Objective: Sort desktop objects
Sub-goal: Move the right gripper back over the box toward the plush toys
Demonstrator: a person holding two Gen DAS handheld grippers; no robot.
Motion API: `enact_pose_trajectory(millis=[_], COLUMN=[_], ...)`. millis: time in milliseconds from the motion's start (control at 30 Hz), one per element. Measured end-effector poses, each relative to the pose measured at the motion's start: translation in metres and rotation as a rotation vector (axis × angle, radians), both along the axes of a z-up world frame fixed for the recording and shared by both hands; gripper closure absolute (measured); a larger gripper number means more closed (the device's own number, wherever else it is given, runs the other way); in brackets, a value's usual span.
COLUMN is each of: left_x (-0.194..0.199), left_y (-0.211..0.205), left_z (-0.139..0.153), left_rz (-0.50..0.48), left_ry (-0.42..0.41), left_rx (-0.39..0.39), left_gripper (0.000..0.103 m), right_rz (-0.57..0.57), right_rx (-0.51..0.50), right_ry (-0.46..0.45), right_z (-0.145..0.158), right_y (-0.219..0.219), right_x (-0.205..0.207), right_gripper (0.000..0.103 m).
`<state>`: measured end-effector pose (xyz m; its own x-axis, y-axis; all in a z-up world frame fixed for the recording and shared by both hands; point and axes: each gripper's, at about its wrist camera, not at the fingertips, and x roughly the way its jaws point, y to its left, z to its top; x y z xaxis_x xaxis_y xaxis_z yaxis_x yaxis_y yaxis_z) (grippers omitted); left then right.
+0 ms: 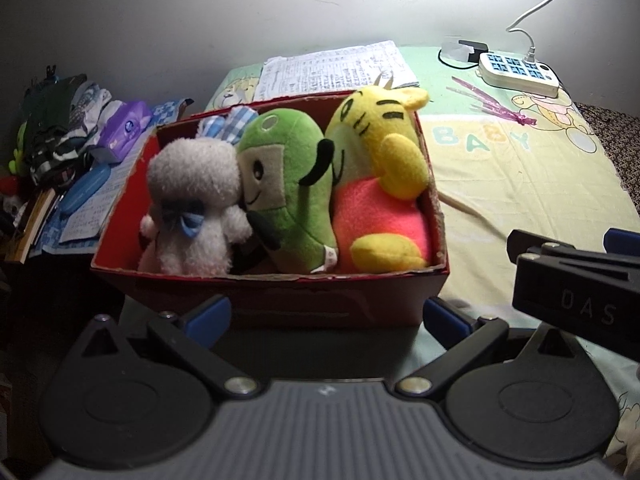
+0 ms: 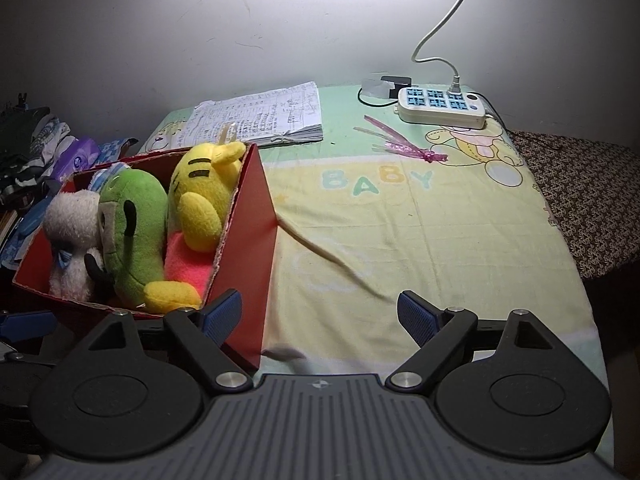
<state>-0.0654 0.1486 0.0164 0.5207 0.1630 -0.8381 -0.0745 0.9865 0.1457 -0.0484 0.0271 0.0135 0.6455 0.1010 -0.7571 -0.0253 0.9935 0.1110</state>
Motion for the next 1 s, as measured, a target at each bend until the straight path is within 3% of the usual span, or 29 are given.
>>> enact_pose_trajectory(millis=[367, 1000], left_x=[0.008, 0.027], left_y=[0.045, 0.113], left_z=[0.007, 0.007], left_rz=[0.063, 0.001], left_ry=[-0.004, -0.011], left_rx=[-0.027, -0.038], left_gripper=[0.001, 0.001], right_rz=[0.048, -0.006], right_rx=[-0.004, 0.012], right_ry=[-0.023, -0.036], right_z=[0.014, 0.021], right_y=[0.038, 0.105], right_x=[0.009, 0.018], right_gripper=[0.016, 0.016])
